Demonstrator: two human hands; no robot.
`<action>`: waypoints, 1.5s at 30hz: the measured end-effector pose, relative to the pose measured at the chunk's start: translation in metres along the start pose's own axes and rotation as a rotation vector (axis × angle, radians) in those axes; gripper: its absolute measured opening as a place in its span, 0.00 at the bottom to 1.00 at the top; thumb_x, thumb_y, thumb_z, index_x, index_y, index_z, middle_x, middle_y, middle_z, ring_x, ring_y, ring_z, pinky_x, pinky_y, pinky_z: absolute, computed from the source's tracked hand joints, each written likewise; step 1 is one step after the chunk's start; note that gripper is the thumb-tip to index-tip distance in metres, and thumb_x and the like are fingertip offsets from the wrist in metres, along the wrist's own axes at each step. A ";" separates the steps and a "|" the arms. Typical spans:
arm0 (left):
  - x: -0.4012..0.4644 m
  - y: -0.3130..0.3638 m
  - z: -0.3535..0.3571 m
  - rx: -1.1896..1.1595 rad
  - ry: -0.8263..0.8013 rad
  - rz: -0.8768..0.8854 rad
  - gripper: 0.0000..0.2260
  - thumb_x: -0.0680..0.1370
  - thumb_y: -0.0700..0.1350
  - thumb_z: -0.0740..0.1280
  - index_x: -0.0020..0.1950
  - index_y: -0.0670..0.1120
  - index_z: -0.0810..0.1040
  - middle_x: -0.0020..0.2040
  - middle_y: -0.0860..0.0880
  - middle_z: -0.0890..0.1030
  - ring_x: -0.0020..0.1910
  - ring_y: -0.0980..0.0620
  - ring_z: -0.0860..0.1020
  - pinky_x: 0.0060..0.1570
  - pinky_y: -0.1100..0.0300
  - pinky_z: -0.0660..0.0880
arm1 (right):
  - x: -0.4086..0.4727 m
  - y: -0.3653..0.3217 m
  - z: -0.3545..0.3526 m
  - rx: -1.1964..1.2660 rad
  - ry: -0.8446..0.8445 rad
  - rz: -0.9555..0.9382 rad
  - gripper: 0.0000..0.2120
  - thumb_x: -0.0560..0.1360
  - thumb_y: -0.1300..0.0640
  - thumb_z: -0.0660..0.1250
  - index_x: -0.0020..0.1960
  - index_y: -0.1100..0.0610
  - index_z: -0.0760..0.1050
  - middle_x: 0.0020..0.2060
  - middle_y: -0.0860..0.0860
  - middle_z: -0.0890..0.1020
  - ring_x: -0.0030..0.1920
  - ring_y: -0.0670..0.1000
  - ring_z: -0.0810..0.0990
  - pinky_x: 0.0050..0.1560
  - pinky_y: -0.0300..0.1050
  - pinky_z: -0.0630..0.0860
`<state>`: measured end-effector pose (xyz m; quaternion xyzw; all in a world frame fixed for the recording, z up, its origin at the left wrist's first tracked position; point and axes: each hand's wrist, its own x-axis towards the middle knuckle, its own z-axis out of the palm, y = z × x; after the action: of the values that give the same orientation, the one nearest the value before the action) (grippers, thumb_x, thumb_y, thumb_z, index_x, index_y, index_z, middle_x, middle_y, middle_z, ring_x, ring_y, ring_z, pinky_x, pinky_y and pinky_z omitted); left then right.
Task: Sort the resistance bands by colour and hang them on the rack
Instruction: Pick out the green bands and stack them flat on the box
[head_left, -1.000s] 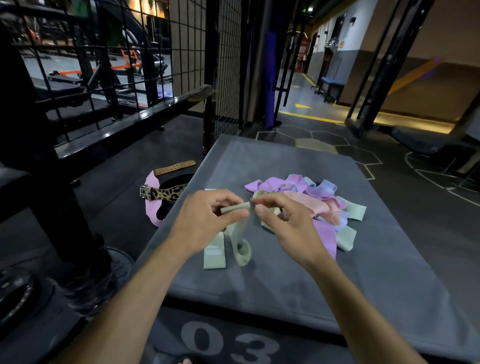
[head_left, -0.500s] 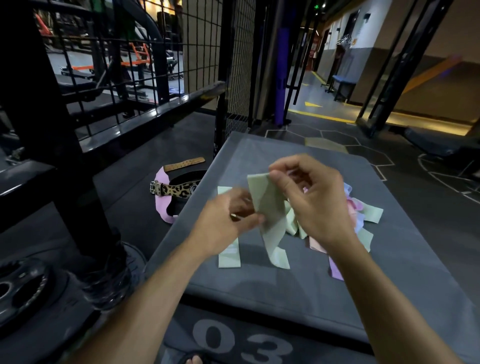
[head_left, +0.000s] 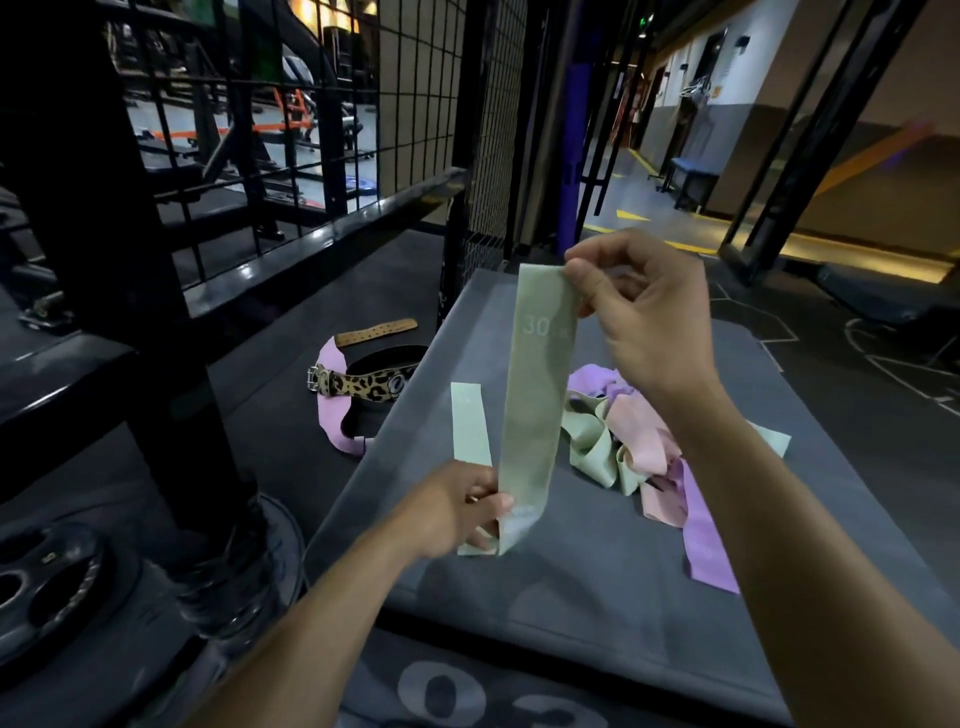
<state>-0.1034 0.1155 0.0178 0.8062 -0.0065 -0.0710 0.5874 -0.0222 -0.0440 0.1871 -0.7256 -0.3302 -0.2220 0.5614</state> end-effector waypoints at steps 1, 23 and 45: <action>-0.001 0.000 -0.001 -0.038 0.010 -0.022 0.11 0.81 0.41 0.68 0.39 0.46 0.80 0.38 0.46 0.82 0.35 0.53 0.81 0.40 0.55 0.82 | 0.006 0.008 0.002 -0.002 0.004 0.010 0.02 0.77 0.62 0.72 0.48 0.58 0.82 0.40 0.49 0.85 0.36 0.50 0.82 0.40 0.43 0.81; 0.027 -0.017 -0.025 0.097 0.134 -0.479 0.07 0.80 0.38 0.68 0.44 0.45 0.72 0.44 0.42 0.83 0.32 0.45 0.81 0.36 0.43 0.83 | 0.016 0.251 0.151 -0.254 -0.238 0.474 0.04 0.74 0.63 0.73 0.43 0.55 0.83 0.37 0.49 0.84 0.34 0.40 0.78 0.43 0.33 0.74; 0.031 -0.015 -0.027 0.257 0.010 -0.408 0.04 0.82 0.41 0.65 0.48 0.44 0.72 0.39 0.41 0.85 0.27 0.48 0.81 0.32 0.52 0.83 | 0.018 0.267 0.161 -0.538 -0.514 0.459 0.08 0.76 0.59 0.67 0.49 0.54 0.85 0.46 0.49 0.86 0.45 0.46 0.78 0.46 0.33 0.67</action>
<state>-0.0708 0.1424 0.0087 0.8591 0.1507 -0.1830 0.4536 0.1773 0.0744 -0.0225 -0.9323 -0.2196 0.0184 0.2867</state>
